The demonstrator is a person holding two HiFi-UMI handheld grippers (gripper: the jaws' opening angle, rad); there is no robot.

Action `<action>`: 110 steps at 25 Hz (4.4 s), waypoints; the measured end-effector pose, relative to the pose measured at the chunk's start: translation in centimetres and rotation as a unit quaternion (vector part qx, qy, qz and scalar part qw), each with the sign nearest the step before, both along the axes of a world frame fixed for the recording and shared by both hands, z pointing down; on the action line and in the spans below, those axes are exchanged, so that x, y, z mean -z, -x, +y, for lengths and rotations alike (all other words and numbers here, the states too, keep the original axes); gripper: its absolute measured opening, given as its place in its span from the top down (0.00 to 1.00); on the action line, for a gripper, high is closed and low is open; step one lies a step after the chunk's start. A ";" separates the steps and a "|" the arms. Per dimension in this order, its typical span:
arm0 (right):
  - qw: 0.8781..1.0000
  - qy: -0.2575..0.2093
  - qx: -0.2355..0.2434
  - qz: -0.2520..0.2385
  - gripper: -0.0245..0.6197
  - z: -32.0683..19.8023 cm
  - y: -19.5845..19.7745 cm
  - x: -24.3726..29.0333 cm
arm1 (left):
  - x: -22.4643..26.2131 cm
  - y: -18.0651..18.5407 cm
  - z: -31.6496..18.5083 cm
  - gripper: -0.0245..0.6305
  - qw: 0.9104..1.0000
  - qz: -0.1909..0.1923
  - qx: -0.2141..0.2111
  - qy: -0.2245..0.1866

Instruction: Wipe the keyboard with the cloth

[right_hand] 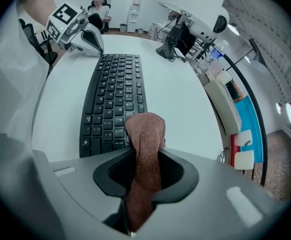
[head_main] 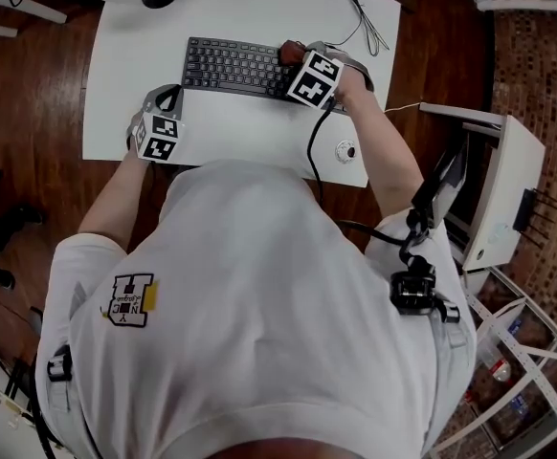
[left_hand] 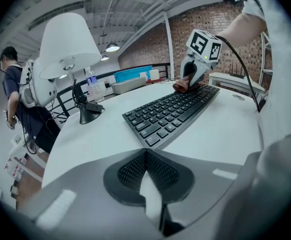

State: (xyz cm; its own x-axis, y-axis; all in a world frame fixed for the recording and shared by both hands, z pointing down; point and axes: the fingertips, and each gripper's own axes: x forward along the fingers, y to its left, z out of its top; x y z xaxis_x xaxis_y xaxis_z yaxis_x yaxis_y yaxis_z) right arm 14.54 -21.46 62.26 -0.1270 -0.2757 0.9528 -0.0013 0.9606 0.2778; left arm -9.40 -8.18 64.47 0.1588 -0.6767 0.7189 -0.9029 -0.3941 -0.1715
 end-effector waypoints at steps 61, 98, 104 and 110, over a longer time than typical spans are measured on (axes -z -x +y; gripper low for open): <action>0.999 -0.020 0.024 -0.034 0.82 0.3 10.3 1.6 | 0.5 -0.5 -0.5 0.96 0.999 0.030 -0.039 0.005; 0.999 0.001 0.032 -0.028 0.82 1.4 17.0 0.1 | -0.2 -0.6 -0.3 0.96 0.995 0.061 -0.076 0.009; 0.998 0.035 0.036 -0.024 0.82 5.1 17.2 -0.7 | 0.0 -0.1 -0.1 0.96 0.994 0.065 -0.085 0.008; 0.997 0.067 0.042 -0.026 0.82 10.0 16.3 -1.2 | 0.0 0.0 -0.1 0.96 0.994 0.070 -0.084 0.004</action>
State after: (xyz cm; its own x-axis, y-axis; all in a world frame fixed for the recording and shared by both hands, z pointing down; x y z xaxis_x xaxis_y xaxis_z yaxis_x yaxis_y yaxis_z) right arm -1.74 -11.47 63.47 -0.1941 -0.1331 0.9719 0.0688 0.9865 0.1488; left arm -9.35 -8.26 64.52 0.3679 -0.6273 0.6864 -0.8392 -0.5420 -0.0455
